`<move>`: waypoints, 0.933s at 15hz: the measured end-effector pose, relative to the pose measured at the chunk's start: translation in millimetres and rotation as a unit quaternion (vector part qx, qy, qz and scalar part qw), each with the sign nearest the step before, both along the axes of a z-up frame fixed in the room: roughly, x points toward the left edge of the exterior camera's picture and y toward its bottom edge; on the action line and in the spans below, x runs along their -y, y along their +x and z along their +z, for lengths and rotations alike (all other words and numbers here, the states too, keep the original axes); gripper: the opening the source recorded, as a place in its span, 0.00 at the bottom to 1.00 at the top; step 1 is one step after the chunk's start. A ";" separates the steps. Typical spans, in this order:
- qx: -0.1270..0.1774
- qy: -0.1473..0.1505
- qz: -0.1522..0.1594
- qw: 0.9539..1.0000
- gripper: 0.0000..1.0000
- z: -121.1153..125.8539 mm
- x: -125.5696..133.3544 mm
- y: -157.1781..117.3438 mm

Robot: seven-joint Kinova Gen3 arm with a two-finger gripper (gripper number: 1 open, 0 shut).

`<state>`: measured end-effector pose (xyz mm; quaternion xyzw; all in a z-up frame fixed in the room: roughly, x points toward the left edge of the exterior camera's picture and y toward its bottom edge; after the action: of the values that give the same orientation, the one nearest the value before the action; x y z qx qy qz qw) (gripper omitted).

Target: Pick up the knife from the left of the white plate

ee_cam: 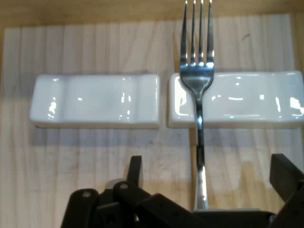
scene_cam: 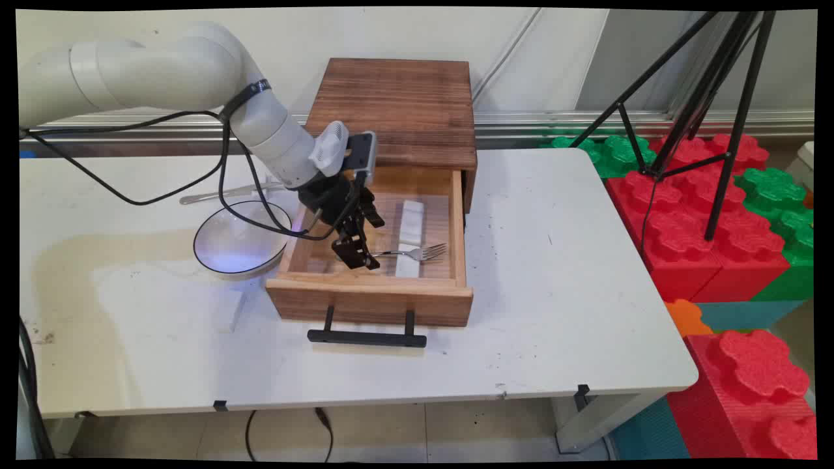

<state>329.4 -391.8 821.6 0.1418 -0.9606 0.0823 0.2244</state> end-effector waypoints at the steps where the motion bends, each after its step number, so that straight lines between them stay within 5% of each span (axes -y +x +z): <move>1: -0.003 -0.003 0.000 1.000 1.00 4.2 -0.9 0.4; 14: -0.042 -0.013 -0.015 0.999 1.00 82.0 -34.9 45.0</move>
<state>374.4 -356.9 903.5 0.1281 -0.9511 0.0853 0.2678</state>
